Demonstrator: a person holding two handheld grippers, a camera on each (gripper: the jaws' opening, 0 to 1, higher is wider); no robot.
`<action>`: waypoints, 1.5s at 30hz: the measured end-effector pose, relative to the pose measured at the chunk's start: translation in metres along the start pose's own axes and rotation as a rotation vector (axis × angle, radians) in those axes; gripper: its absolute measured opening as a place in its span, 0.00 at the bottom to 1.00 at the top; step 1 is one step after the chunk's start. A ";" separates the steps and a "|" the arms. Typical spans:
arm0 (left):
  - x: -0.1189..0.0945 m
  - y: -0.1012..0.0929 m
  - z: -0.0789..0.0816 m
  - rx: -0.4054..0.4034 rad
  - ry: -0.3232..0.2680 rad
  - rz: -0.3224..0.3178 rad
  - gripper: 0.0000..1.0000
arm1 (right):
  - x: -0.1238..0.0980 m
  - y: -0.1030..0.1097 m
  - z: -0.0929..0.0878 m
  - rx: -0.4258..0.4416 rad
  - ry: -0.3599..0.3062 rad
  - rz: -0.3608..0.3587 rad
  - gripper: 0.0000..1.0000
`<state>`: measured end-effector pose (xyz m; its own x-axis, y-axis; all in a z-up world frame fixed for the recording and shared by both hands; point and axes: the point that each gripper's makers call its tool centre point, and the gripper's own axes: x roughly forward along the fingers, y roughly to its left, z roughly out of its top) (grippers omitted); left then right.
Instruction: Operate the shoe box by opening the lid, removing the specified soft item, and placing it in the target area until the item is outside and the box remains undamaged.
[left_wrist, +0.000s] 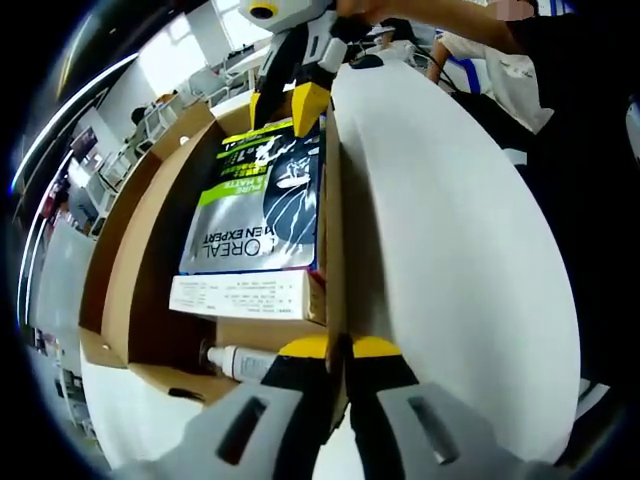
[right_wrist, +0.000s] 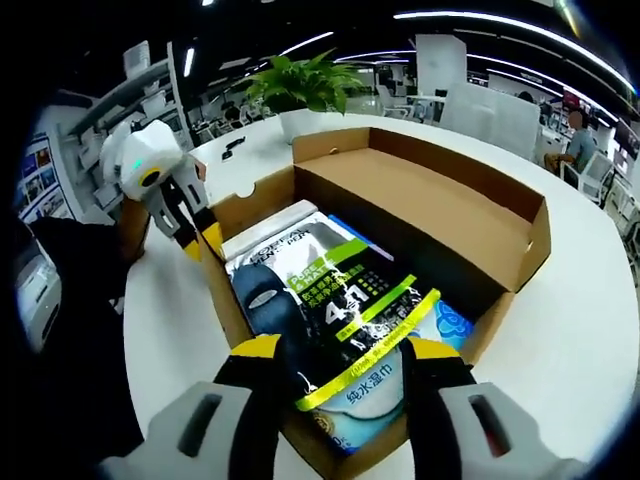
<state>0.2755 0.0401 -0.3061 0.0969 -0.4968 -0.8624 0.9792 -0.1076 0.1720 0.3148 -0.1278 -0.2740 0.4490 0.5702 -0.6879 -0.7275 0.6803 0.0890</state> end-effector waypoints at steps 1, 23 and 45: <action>0.000 0.000 0.000 0.000 0.000 0.000 0.04 | 0.000 0.000 0.001 0.008 -0.004 0.005 0.48; 0.000 0.000 0.000 0.005 0.003 0.003 0.04 | 0.001 -0.006 0.006 0.102 -0.065 0.050 0.40; 0.000 0.000 0.000 0.002 0.004 0.004 0.04 | 0.001 0.000 0.011 0.219 -0.123 0.105 0.37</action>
<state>0.2754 0.0402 -0.3061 0.1019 -0.4941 -0.8634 0.9784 -0.1073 0.1768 0.3211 -0.1223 -0.2671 0.4460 0.6856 -0.5754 -0.6499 0.6901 0.3185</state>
